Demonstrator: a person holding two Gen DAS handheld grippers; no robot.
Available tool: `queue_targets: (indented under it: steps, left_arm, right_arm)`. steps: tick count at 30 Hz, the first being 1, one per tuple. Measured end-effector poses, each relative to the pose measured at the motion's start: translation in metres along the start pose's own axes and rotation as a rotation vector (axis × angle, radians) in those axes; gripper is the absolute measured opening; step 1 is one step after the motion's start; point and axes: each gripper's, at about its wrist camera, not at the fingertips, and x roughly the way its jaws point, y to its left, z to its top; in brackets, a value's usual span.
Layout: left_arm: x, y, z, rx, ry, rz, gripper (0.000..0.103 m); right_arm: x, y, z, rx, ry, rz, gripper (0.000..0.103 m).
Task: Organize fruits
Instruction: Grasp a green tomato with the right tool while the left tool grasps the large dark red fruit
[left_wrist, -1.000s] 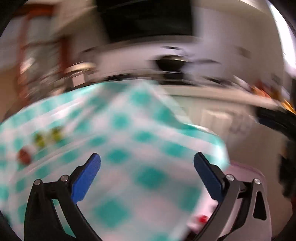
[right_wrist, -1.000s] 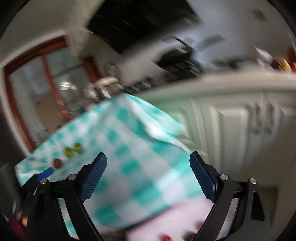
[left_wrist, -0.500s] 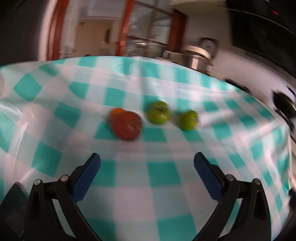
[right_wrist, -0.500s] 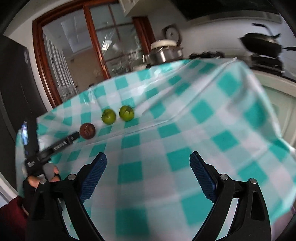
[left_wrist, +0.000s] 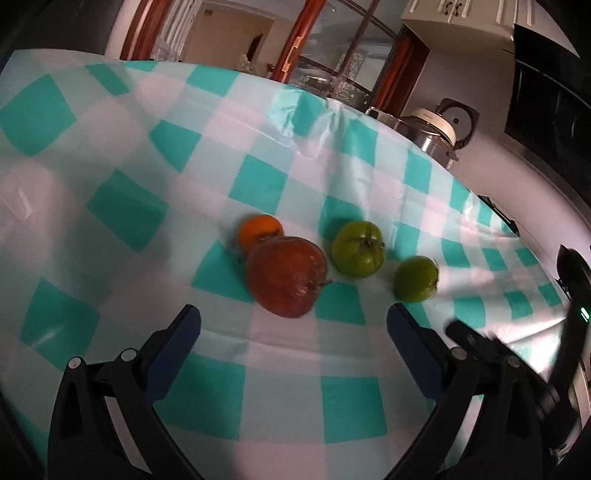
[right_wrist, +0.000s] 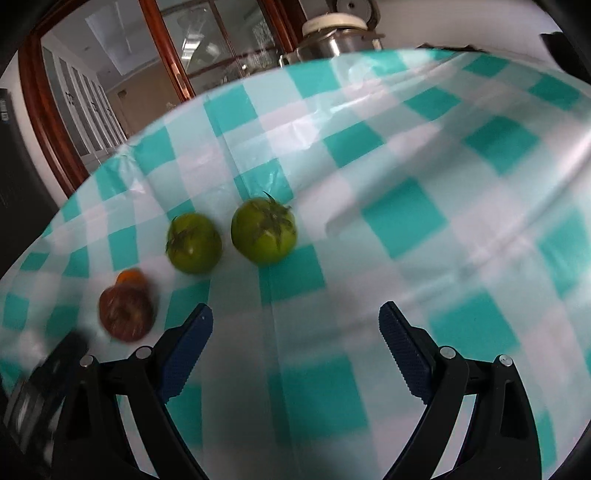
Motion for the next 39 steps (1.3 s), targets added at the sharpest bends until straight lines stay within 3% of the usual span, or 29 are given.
queue_targets:
  steps: [6, 10, 17, 21, 23, 30, 36, 39]
  left_arm:
    - [0.014, 0.025, 0.004, -0.149, 0.052, 0.012, 0.101]
    - [0.018, 0.029, 0.002, -0.177, 0.068, 0.014, 0.101]
    - [0.022, 0.021, 0.0, -0.136, 0.079, 0.029, 0.101]
    - [0.028, 0.012, 0.0, -0.093, 0.099, 0.042, 0.101]
    - [0.032, 0.01, 0.002, -0.091, 0.105, 0.046, 0.101]
    - [0.055, -0.007, 0.012, -0.015, 0.114, 0.111, 0.101]
    - [0.083, -0.025, 0.017, 0.072, 0.161, 0.212, 0.101]
    - [0.092, -0.03, 0.016, 0.104, 0.201, 0.22, 0.078]
  right_arm:
    - [0.055, 0.029, 0.031, -0.072, 0.04, -0.045, 0.089]
    - [0.082, 0.04, 0.043, -0.118, 0.093, -0.09, 0.089]
    - [0.105, 0.052, 0.05, -0.18, 0.143, -0.11, 0.088]
    - [0.113, 0.052, 0.051, -0.167, 0.159, -0.101, 0.065]
    - [0.112, 0.049, 0.053, -0.145, 0.148, -0.073, 0.059]
    - [0.109, 0.039, 0.056, -0.081, 0.134, -0.034, 0.059]
    - [0.112, 0.038, 0.058, -0.074, 0.134, -0.029, 0.059]
    - [0.113, 0.038, 0.059, -0.075, 0.134, -0.031, 0.059]
